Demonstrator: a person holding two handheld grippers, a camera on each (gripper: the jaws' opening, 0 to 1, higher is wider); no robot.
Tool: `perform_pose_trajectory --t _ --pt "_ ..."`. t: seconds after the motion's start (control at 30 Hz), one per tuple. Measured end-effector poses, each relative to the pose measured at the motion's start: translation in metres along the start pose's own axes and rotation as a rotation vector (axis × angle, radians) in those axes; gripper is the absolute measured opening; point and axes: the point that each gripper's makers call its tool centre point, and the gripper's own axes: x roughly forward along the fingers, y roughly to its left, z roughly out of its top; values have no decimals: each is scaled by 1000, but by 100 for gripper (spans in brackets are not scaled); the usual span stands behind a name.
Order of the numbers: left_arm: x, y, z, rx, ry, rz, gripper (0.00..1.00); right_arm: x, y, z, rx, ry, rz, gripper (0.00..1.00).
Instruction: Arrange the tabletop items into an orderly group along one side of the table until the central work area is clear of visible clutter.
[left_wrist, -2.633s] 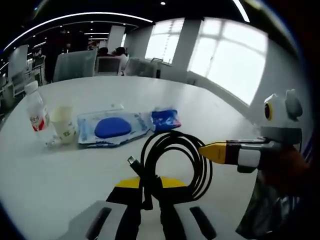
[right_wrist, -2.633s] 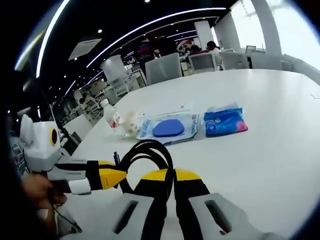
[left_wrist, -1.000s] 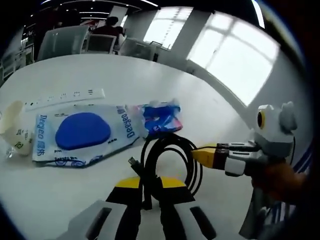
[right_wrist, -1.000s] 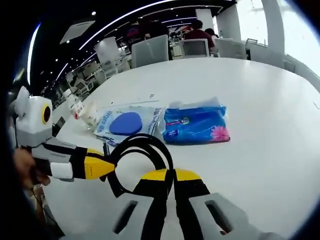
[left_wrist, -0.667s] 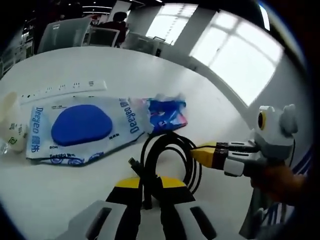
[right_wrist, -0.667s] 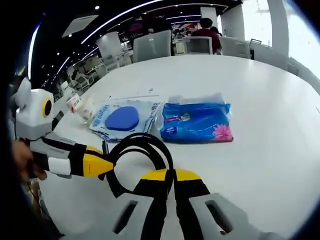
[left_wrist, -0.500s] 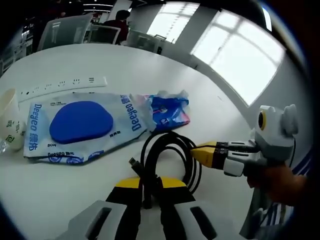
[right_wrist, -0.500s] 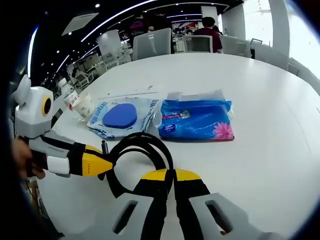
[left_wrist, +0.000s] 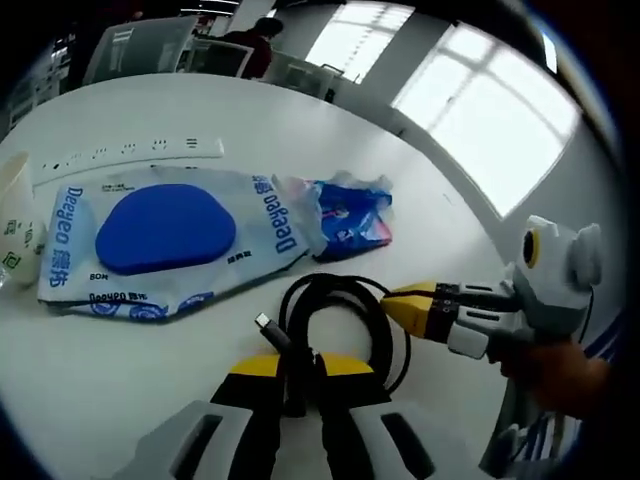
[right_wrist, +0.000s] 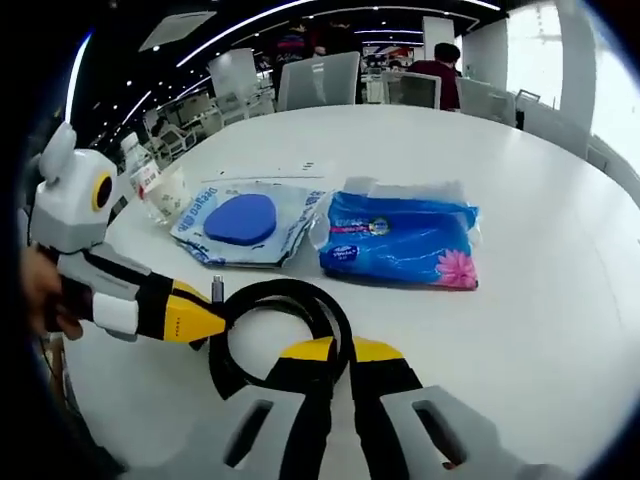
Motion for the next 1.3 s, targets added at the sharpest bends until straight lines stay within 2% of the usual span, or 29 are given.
perform_pose_trajectory --t 0.13,0.23,0.33,0.47,0.57,0.63,0.77,0.83,0.93,1.0,1.13,1.3 --pt "-2 -2 3 8 -11 -17 11 -2 0 3 -25 -23 7 3" --pt "-4 -3 6 13 -28 -27 16 -5 4 6 -30 -44 25 10" --pt "-6 -6 6 25 -34 -36 18 -8 5 6 -42 -45 27 11" --pt "-8 -7 7 63 -45 -40 22 -15 10 12 -48 -62 37 12" --pt "-14 -13 9 137 -68 -49 26 -19 14 16 -69 -82 42 13" --pt "-18 -17 10 153 -86 -59 28 -25 19 18 -102 -98 49 15" --pt "-25 -17 8 172 -95 -58 35 -26 21 18 -115 -110 53 22" --pt "-32 -15 8 178 -113 -54 35 -34 22 17 -115 -115 55 24" --pt "-38 -14 9 182 -127 -48 40 -33 21 17 -113 -122 57 29" --pt "-49 -13 10 184 -145 -44 46 -43 22 22 -116 -145 62 32" --pt "-65 -7 16 198 -188 -21 48 -53 27 32 -124 -184 72 38" --pt "-86 0 23 229 -227 7 57 -64 37 38 -117 -210 96 54"
